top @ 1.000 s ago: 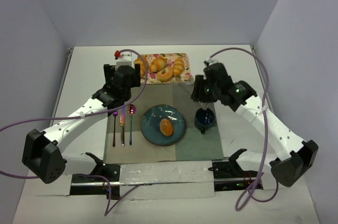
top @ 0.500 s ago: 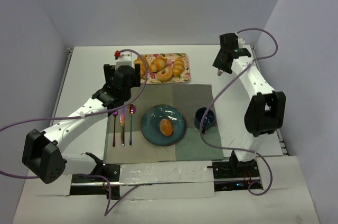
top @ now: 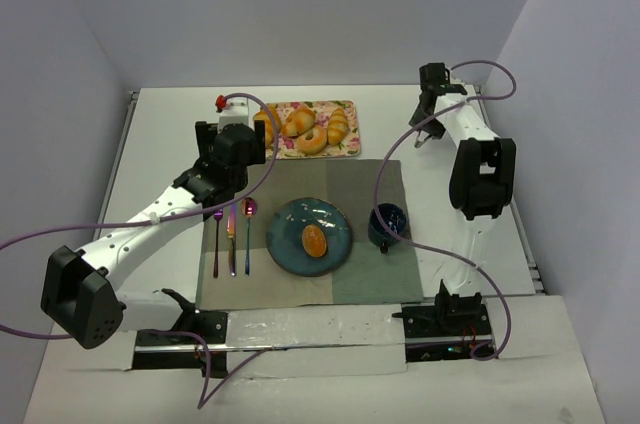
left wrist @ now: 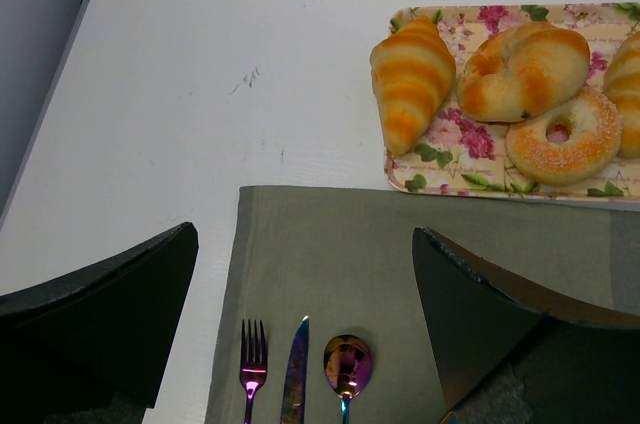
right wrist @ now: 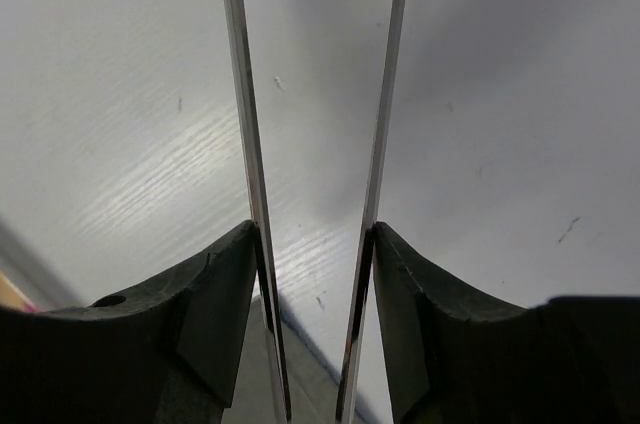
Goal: Place the bread
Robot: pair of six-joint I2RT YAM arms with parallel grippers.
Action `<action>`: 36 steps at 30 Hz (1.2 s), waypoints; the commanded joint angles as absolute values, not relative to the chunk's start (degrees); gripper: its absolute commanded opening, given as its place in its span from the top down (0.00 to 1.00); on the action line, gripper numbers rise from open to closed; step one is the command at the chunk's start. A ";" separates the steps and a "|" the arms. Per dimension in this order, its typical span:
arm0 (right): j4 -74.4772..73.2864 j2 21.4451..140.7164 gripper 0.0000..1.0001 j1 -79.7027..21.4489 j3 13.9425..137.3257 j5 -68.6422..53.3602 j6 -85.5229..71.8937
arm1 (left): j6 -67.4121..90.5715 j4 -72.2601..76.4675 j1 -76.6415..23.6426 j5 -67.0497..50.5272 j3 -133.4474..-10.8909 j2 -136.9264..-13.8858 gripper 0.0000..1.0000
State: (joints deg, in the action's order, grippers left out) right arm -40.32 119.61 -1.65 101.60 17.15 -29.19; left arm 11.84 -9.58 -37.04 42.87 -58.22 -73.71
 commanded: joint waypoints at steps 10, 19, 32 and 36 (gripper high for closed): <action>-42.71 127.26 0.39 1.41 108.02 16.79 -28.04 | 12.30 -8.26 -37.27 42.71 -60.03 -72.77 0.01; -41.92 128.85 0.28 1.32 106.96 15.55 -28.04 | 12.22 -8.35 -37.27 42.89 -60.12 -72.95 0.01; -38.59 118.85 0.21 1.14 101.08 17.14 -28.92 | 12.13 -8.26 -37.27 43.24 -60.03 -72.86 0.01; -37.36 111.37 0.21 0.62 98.62 17.14 -29.00 | 12.13 -8.35 -37.27 43.24 -60.03 -72.69 0.01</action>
